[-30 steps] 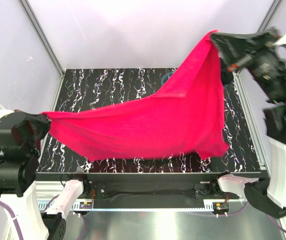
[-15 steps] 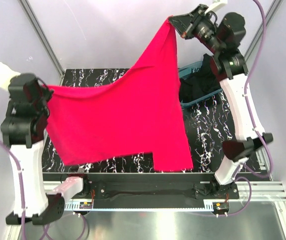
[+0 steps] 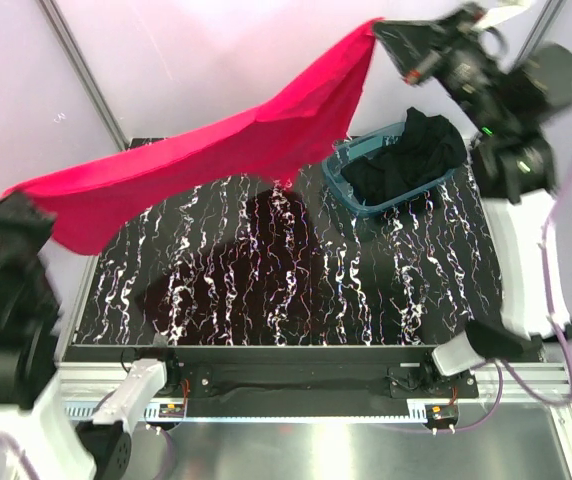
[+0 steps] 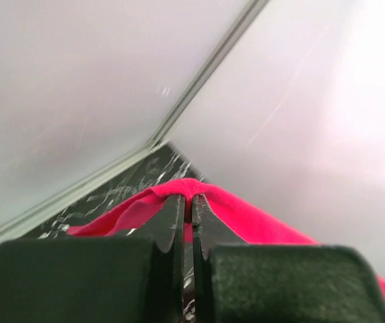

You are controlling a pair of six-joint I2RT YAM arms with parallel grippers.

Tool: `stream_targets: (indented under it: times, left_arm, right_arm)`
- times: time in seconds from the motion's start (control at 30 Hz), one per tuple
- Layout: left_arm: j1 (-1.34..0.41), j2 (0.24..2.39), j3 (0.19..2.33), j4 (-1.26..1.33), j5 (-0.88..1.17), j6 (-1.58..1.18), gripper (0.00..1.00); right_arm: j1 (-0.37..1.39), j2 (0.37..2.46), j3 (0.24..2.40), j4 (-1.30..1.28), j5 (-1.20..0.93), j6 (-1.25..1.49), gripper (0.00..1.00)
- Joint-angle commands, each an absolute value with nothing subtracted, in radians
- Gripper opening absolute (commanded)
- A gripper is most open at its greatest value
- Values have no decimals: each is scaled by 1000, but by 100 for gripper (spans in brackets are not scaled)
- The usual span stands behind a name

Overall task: Fold and stack the t-shirts
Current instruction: Flatten the tshirt out, then fold the tshirt

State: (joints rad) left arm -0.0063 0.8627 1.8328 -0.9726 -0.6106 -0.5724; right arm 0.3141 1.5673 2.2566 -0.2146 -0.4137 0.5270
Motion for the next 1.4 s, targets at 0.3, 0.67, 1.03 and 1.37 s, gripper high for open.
stream_targets:
  times: [0.3,0.67,1.03,1.37]
  left_arm:
    - [-2,703,2075,-1069,-586,-557,0]
    - [-2,618,1552,-815,-630,-546,0]
    - [23,931,989,-436,-811,-667,0]
    - [201,1520,1193,-263,-625,-663,0]
  right_arm:
    - [319,1195,2152,-212,-454,633,0]
    - [321,1342,1944,42,-482,762,0]
    - [365,1932,1917,281,-521,723,0]
    - [359,2561,2509,149,-517,689,0]
